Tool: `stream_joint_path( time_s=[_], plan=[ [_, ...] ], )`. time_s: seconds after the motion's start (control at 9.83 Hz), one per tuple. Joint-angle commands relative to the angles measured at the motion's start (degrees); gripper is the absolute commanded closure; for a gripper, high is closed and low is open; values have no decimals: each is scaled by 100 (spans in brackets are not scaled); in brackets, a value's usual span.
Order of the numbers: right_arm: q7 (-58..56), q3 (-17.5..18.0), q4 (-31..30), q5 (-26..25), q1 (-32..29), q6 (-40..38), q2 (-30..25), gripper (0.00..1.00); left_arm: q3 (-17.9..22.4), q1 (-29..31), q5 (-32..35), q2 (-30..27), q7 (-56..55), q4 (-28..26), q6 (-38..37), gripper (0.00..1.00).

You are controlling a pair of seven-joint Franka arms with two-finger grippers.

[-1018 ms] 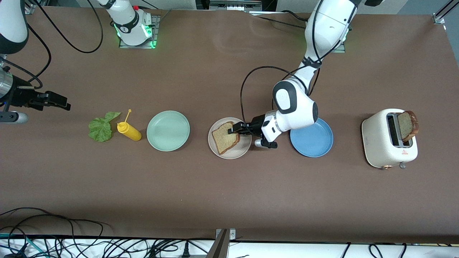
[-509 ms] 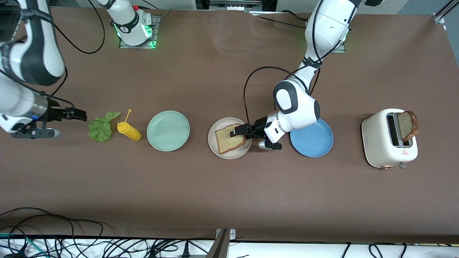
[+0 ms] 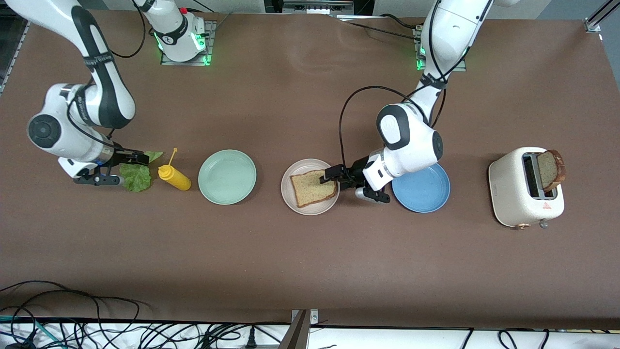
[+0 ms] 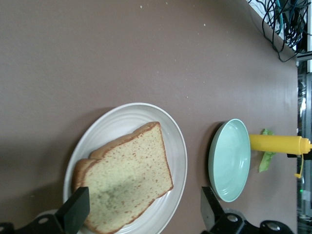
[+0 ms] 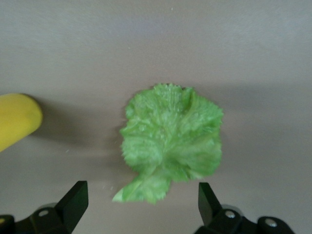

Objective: Make sandwich on beige plate with both arms
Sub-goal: 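Grasp the lettuce with the right gripper while the left gripper withdraws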

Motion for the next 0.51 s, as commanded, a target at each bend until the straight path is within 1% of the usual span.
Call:
stream_joint_path(
  time_s=[0.0,0.1,0.2,0.31,0.41],
  plan=[
    [303,-81,61,-133,-15,261,359,0,-7,90,853,-377,-648,-285,-51,0],
    [330,-81,79,-133,-15,305,473,0,-6,116,1327,-421,-955,-285,-156,0],
    [374,-81,114,-116,-15,340,526,8,28,177,1984,-517,-1350,-285,-322,0],
    [618,-81,149,-133,11,340,614,17,29,369,2757,-614,-1737,-259,-663,0],
    [673,-81,193,-142,99,331,676,33,29,615,3513,-702,-1993,-189,-1206,0]
  ],
)
